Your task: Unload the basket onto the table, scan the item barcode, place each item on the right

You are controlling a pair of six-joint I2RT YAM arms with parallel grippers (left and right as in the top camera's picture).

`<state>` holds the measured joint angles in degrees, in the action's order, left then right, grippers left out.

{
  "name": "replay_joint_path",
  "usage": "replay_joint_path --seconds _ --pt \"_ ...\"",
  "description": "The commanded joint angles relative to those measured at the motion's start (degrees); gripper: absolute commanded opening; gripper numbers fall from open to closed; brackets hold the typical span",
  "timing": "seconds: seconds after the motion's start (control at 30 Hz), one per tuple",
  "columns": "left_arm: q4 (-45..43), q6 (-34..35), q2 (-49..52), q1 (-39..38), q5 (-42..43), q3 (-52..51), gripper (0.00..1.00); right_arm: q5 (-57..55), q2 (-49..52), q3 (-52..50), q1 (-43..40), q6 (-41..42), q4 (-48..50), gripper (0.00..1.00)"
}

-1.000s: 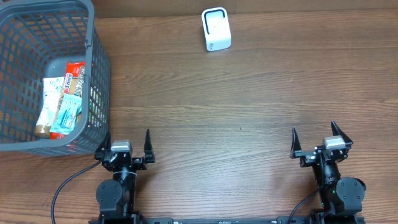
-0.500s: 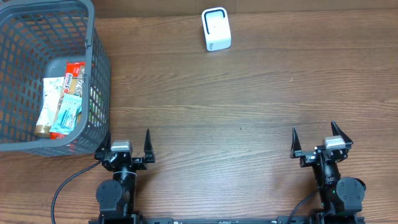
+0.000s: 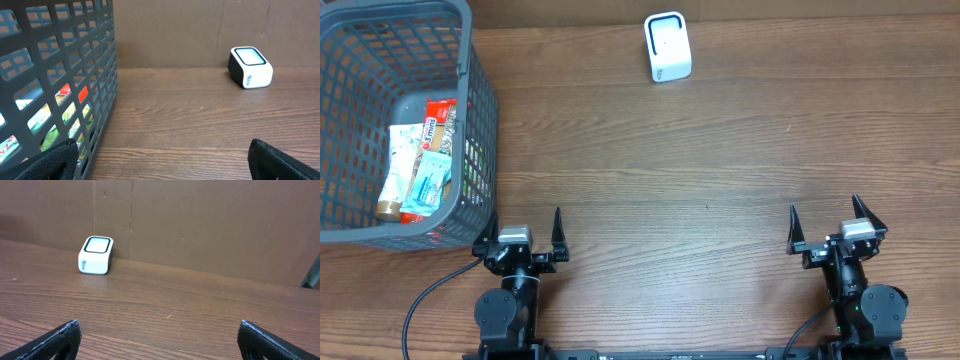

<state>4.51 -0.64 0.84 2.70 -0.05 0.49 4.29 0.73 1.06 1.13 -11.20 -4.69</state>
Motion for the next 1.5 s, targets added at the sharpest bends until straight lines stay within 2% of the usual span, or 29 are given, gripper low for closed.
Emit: replay_joint_path --seconds 0.0,0.47,0.5,0.57,0.67,0.77,0.83,0.93,1.07,1.13,1.37,1.47 --pt "-0.04 -1.09 -0.59 -0.11 0.09 -0.22 1.00 0.33 -0.57 -0.57 0.09 -0.20 0.28 1.00" --pt "-0.39 0.15 -0.59 -0.11 0.98 -0.22 1.00 0.33 -0.57 -0.57 0.09 -0.20 0.28 1.00" --pt "-0.79 2.69 -0.59 -0.17 3.52 -0.22 1.00 0.33 -0.57 -0.57 0.09 -0.20 0.28 1.00" --pt "-1.31 12.20 -0.59 -0.15 13.77 -0.20 1.00 0.33 -0.57 -0.57 0.09 -0.20 0.28 1.00" --pt "-2.29 23.85 -0.59 -0.15 23.47 -0.17 1.00 0.33 -0.57 -0.57 0.09 -0.20 0.28 1.00" --pt "-2.38 28.81 -0.59 -0.15 26.60 -0.17 1.00 0.33 -0.57 -0.57 0.09 -0.22 0.28 1.00" --pt "-5.75 30.45 -0.59 -0.15 30.91 -0.15 1.00 0.33 -0.57 -0.57 0.09 -0.20 0.28 1.00" --pt "-13.77 30.18 -0.59 -0.15 37.57 0.17 1.00 0.33 -0.57 -0.57 0.09 -0.20 0.28 1.00" --pt "-20.70 30.14 -0.59 -0.13 38.77 2.95 1.00 0.33 -0.57 -0.57 0.09 -0.20 0.28 1.00" --pt "-20.55 28.79 -0.59 -0.11 38.64 5.25 1.00 0.33 -0.57 -0.57 0.09 -0.20 0.28 1.00" --pt "-14.99 15.85 -0.59 -0.11 38.49 16.59 1.00 0.33 -0.57 -0.57 0.09 -0.20 0.28 1.00" --pt "-11.98 12.96 -0.57 -0.11 37.05 21.29 1.00 0.33 -0.57 -0.57 0.09 -0.20 0.28 1.00"
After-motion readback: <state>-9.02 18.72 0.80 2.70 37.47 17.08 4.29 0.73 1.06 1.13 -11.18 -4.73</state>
